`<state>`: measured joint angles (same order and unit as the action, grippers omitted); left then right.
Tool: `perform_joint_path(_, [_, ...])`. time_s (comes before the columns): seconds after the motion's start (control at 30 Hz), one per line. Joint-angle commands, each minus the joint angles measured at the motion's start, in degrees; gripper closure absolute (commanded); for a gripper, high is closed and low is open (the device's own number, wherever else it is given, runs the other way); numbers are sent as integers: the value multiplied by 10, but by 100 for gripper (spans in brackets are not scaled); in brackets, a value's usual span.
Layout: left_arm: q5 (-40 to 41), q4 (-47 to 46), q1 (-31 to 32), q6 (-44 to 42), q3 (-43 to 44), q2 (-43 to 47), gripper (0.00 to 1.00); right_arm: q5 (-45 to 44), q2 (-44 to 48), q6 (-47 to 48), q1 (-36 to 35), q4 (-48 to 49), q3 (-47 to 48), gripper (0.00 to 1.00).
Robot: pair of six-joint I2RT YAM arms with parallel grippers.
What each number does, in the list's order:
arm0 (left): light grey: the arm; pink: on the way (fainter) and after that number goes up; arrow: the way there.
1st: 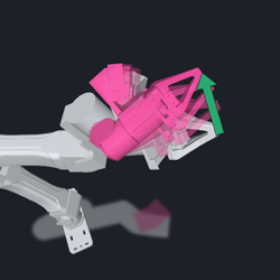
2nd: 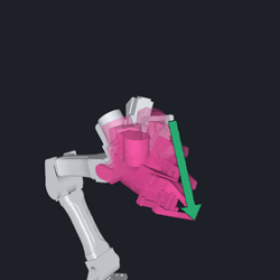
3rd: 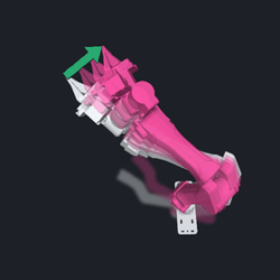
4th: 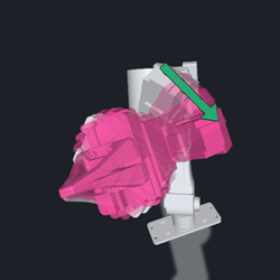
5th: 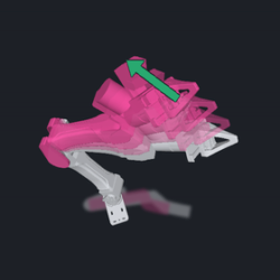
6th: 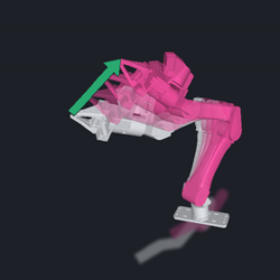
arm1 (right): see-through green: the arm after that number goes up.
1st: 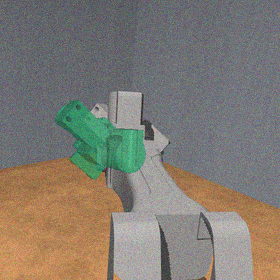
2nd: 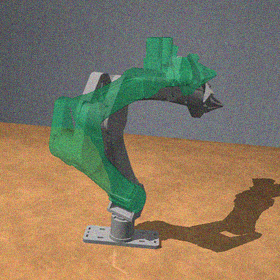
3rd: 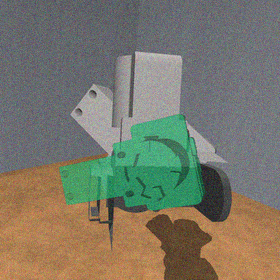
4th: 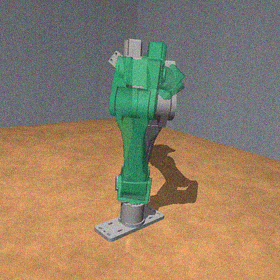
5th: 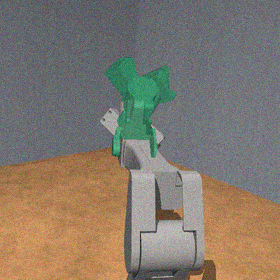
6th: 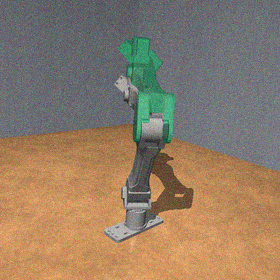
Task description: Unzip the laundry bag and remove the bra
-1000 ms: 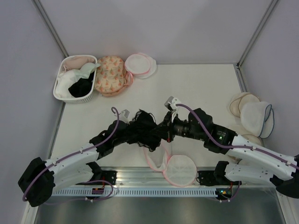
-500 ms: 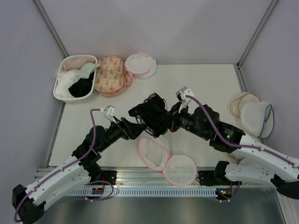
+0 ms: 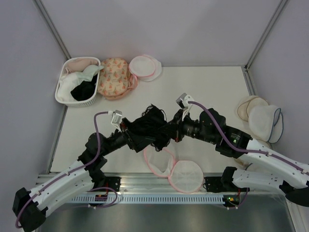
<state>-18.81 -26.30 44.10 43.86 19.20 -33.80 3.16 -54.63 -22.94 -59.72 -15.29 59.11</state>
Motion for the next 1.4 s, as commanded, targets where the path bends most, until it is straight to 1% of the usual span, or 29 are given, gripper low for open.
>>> perform_joint_path(0.0, [-52,-89,-2,11,6,-27,0,95,-20,-15,2,39,-6,100])
perform_joint_path(0.07, [-53,-96,-2,10,12,-35,1,122,-28,-18,2,48,-10,100])
perform_joint_path(0.2, [-53,-96,-2,9,20,-43,11,142,-55,-14,2,28,-6,100])
perform_joint_path(0.27, [-47,-89,-2,9,22,-41,28,138,-61,-10,2,14,-2,100])
perform_joint_path(0.3, [-43,-86,-2,8,22,-40,53,137,-63,-5,1,8,-1,99])
perform_joint_path(0.4, [-23,-39,-2,-2,34,-39,98,100,-56,-3,1,-14,5,100])
perform_joint_path(0.43, [-17,-22,-2,-5,38,-38,98,79,-52,0,1,-23,8,99])
perform_joint_path(0.47, [-11,-13,-2,-9,43,-37,98,30,-49,0,2,-42,13,71])
perform_joint_path(0.5, [9,21,-2,-15,48,-37,98,-1,-37,0,2,-53,21,67])
perform_joint_path(0.53, [23,45,-2,-21,54,-36,98,-26,-30,-2,1,-61,24,54])
perform_joint_path(0.57, [38,64,-2,-29,70,-37,98,-60,-24,-6,1,-81,28,46])
perform_joint_path(0.6, [77,116,-2,-43,79,-39,98,-127,-11,-12,1,-93,40,37])
perform_joint_path(0.63, [102,138,-2,-49,98,-39,98,-151,-6,-13,1,-104,45,18])
perform_joint_path(0.67, [126,163,-2,-57,108,-42,98,-176,1,-16,1,-122,49,8])
perform_joint_path(0.7, [174,182,-4,-76,119,-51,98,-214,14,-18,1,-130,54,2])
perform_joint_path(0.73, [185,214,-6,-88,142,-58,98,-227,20,-16,2,-137,56,2])
perform_joint_path(0.8, [239,235,-22,-118,165,-90,98,-247,32,-13,1,-156,59,2])
perform_joint_path(0.83, [241,244,-30,-128,176,-104,98,-246,36,-13,2,-161,59,2])
perform_joint_path(0.93, [215,251,-95,-150,217,-166,98,-253,49,-13,1,-170,52,2])
perform_joint_path(0.97, [207,246,-142,-154,231,-184,98,-255,51,-14,2,-177,50,2])
perform_joint_path(1.0, [203,244,-166,-161,240,-206,98,-256,55,-18,2,-180,46,2])
perform_joint_path(1.03, [207,242,-208,-165,262,-243,98,-257,57,-20,1,-183,43,2])
perform_joint_path(1.1, [211,239,-247,-185,291,-291,98,-250,66,-28,2,-185,25,2])
perform_joint_path(1.13, [211,241,-282,-191,330,-340,98,-242,69,-30,2,-185,20,2])
perform_joint_path(1.2, [225,241,-312,-212,372,-385,98,-240,74,-37,1,-190,6,2])
perform_joint_path(1.23, [232,242,-340,-218,418,-437,98,-238,76,-40,1,-191,0,2])
perform_joint_path(1.27, [236,246,-355,-225,443,-461,98,-237,77,-40,2,-192,-9,2])
perform_joint_path(1.3, [236,247,-370,-226,492,-490,98,-235,77,-41,2,-192,-14,2])
perform_joint_path(1.37, [223,259,-412,-231,553,-573,98,-234,76,-44,2,-191,-26,2])
